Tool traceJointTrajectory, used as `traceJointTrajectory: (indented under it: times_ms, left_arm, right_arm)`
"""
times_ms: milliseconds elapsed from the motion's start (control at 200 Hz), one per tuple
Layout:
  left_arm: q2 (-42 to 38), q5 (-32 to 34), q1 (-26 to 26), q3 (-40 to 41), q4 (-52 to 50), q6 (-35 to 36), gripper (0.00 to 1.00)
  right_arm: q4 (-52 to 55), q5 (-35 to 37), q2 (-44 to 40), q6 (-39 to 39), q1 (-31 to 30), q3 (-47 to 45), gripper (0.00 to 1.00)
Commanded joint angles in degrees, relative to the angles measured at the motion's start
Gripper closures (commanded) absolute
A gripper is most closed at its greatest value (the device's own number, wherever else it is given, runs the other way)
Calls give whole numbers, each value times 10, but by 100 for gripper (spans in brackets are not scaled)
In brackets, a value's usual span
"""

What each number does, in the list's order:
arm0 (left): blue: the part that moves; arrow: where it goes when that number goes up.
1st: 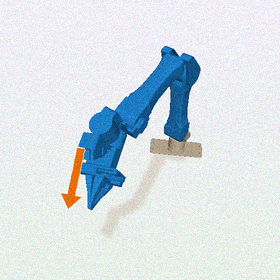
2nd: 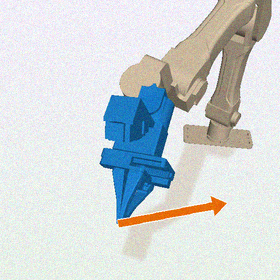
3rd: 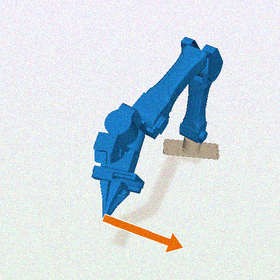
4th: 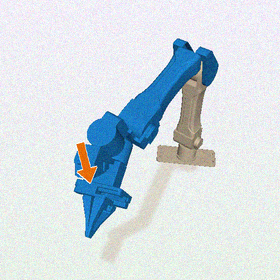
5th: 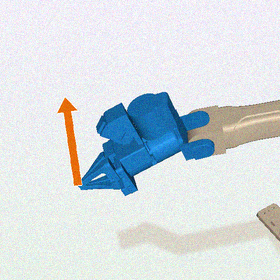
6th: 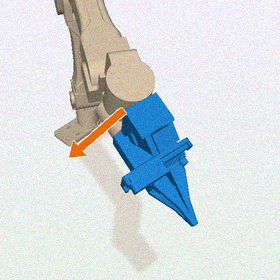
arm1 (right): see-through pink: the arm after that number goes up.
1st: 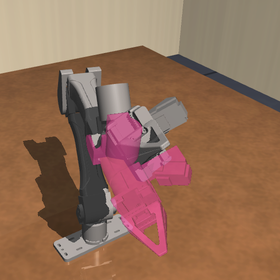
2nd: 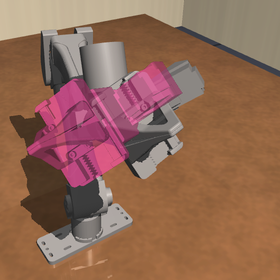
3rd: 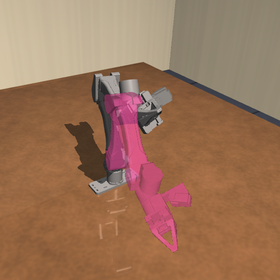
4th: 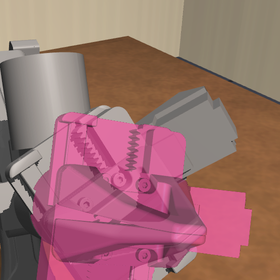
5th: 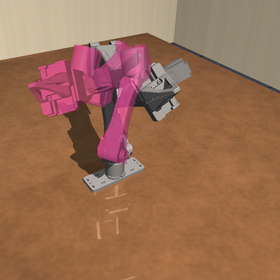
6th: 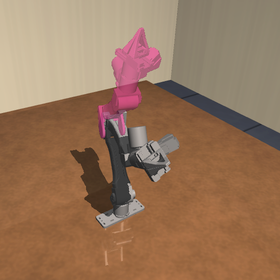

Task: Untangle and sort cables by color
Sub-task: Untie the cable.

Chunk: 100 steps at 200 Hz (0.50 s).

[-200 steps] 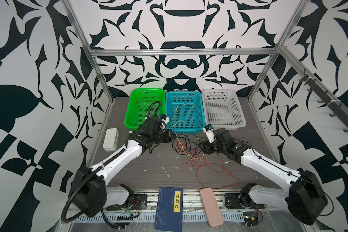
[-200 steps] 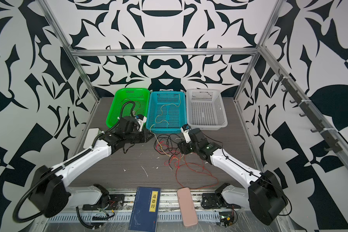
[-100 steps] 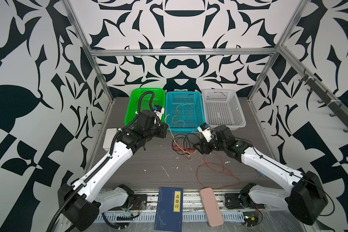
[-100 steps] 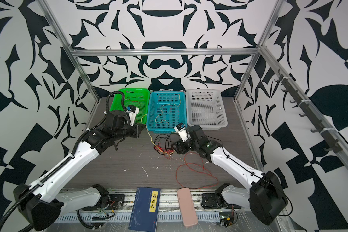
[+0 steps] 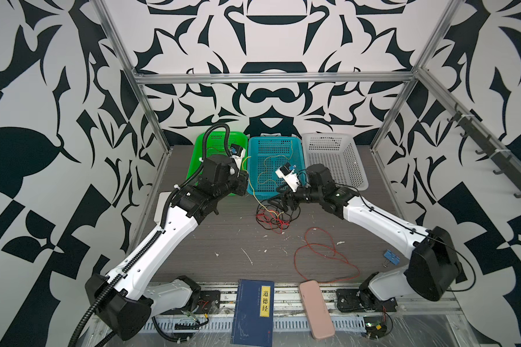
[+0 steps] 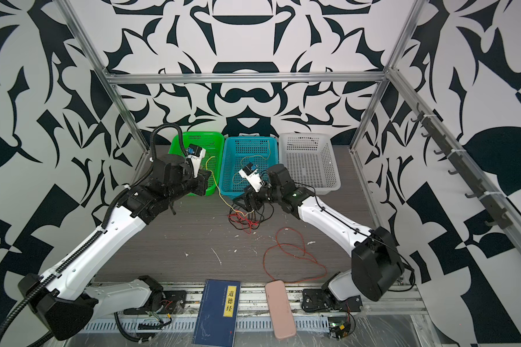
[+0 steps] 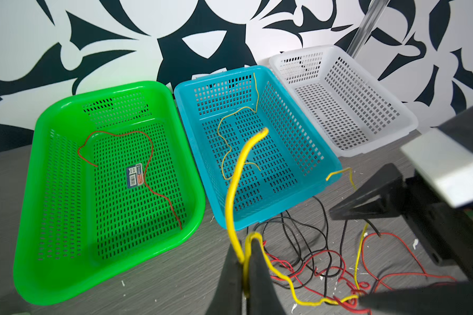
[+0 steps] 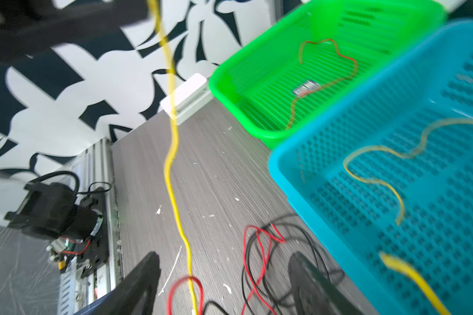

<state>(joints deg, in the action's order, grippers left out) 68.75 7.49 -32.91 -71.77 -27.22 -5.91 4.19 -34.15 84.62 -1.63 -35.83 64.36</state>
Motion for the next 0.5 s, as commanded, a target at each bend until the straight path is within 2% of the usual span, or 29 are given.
traceJointTrajectory:
  times_ms: [0,155,245,335,410,495]
  left_arm:
    - [-1,-15,1,-9,11,-1,100]
    - [0,-17,1,-8,15,-6,100]
    - [3,-19,1,-10,14,-6,100]
    - [0,-23,1,-7,21,-8,100]
    - [-3,-26,1,-7,25,-10,100]
    - [-3,-16,1,-11,24,-4,100]
  right_arm:
    - [-45,-45,25,29,-20,50,27]
    - [-74,-101,65,18,-39,82,31]
    - [-63,-84,81,23,-58,98,32]
    - [-39,-60,103,25,-67,119,48]
    - [-25,-40,118,24,-70,127,65]
    - [-18,-23,125,20,-70,122,78]
